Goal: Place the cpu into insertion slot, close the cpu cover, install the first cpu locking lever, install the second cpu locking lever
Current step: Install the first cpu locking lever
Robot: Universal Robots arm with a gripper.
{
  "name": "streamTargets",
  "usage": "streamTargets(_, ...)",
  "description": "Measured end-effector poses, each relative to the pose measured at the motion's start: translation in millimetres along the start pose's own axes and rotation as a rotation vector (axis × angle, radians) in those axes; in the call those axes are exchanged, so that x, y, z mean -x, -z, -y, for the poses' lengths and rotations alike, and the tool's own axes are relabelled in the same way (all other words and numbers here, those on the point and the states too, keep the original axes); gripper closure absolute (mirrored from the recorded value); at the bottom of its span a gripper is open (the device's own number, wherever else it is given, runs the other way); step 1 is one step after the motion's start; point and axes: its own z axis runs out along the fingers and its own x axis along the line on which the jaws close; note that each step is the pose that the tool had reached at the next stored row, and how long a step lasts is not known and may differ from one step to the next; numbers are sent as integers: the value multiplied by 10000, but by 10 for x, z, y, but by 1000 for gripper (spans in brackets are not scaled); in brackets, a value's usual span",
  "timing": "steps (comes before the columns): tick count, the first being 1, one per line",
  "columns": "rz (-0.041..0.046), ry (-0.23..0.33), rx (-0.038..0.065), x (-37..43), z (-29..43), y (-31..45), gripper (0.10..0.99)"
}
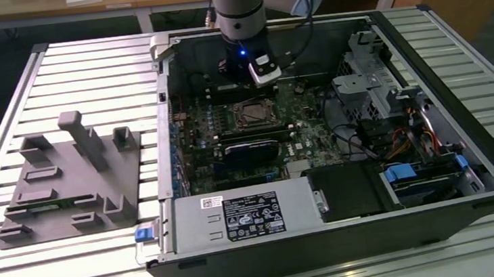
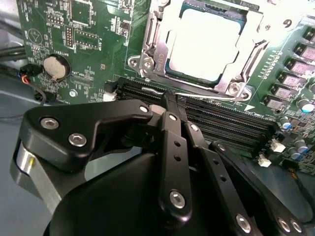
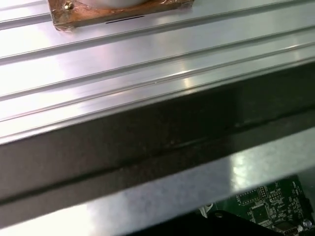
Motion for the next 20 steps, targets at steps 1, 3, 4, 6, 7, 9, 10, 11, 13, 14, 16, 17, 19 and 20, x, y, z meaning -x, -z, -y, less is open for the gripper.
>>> streamTargets(1,15,-88,-10,-1,1,-3,980)
streamTargets(3,51,-300,-35,-2,1,-9,980)
streamTargets(4,70,-410,-46,-2,2,-12,980)
streamTargets(6,95,-557,-63,-7,1,-18,980)
streamTargets(7,105,-617,-68,-10,-1,-22,980)
streamTargets(9,123,-726,-82,-16,-7,-30,980)
streamTargets(10,131,-775,-86,-19,-11,-35,980)
streamTargets(11,140,-825,-91,-21,-13,-41,980)
streamTargets(13,154,-910,-102,-22,-14,-50,980)
streamTargets(14,161,-957,-106,-23,-14,-55,980)
streamTargets(16,176,-1045,-116,-24,-12,-64,980)
streamTargets(17,183,-1086,-120,-24,-12,-68,980)
streamTargets(19,196,-1164,-130,-26,-10,-77,980)
streamTargets(20,202,-1193,-135,-26,-10,-80,980)
